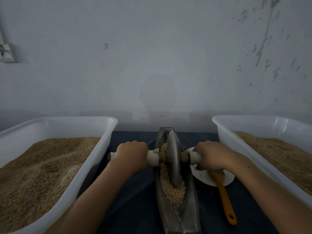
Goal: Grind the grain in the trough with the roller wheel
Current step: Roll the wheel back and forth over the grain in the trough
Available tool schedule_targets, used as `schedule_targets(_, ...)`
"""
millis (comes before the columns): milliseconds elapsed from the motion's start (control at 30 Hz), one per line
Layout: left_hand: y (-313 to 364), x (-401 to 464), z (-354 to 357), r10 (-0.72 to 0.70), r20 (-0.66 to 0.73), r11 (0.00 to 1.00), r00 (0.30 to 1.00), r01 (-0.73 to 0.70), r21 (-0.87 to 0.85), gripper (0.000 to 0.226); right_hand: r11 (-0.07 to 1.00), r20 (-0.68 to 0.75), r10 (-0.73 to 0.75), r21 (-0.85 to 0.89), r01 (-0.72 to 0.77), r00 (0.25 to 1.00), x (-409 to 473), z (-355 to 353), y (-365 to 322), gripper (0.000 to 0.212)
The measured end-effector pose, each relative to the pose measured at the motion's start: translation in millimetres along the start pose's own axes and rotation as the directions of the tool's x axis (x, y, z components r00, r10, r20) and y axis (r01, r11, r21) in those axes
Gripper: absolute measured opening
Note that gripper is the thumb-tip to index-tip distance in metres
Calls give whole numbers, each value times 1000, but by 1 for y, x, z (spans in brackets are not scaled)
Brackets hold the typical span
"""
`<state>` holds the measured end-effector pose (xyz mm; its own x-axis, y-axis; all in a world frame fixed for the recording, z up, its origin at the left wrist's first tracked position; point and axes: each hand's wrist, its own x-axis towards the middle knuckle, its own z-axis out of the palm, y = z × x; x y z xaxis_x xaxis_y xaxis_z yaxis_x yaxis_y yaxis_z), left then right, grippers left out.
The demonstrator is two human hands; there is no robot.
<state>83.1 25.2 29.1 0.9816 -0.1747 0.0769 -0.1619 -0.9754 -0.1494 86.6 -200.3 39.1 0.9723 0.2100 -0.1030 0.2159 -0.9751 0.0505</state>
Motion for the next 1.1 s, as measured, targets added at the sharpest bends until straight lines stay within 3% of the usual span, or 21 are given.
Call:
schedule_targets(133, 5, 0, 2, -37, -169, 999, 985, 41, 16, 22, 1000, -198, 17, 15, -15, 980, 3, 11, -2, 8)
schedule_targets(233, 5, -2, 3, -54, -215, 998, 975, 49, -27, 19, 1000, -315, 9, -4, -11, 949, 3, 15, -3, 8)
schedule_targets(333, 3, -4, 4, -42, -181, 999, 983, 37, -31, 21, 1000, -282, -10, -30, 2, 960, 2, 13, -3, 8)
schedule_targets(500, 1, -3, -4, -22, -8, 1000, 1000, 22, 3, 32, 1000, -28, -25, -11, 25, 999, -2, 1, -1, 18)
schedule_targets(600, 1, -5, -6, -8, 59, 1000, 998, 8, 7, 38, 999, 27, -38, -1, 38, 999, -1, -2, 0, 17)
schedule_targets(700, 1, -6, -4, -27, 23, 1000, 999, 27, 5, 35, 999, -22, -22, -28, 21, 1000, 2, 0, 0, 18)
schedule_targets(833, 5, -3, 1, -67, -105, 998, 992, 67, -5, 23, 999, -245, -22, -33, 14, 969, 5, 10, -2, 3)
schedule_targets(900, 8, -3, 3, -77, -177, 997, 981, 77, -4, 20, 1000, -337, -19, -13, 15, 941, 6, 15, -2, 6)
schedule_targets(1100, 7, -6, 4, -63, -174, 997, 983, 68, 25, 22, 1000, -310, -24, -20, 18, 950, 6, 16, -1, 3)
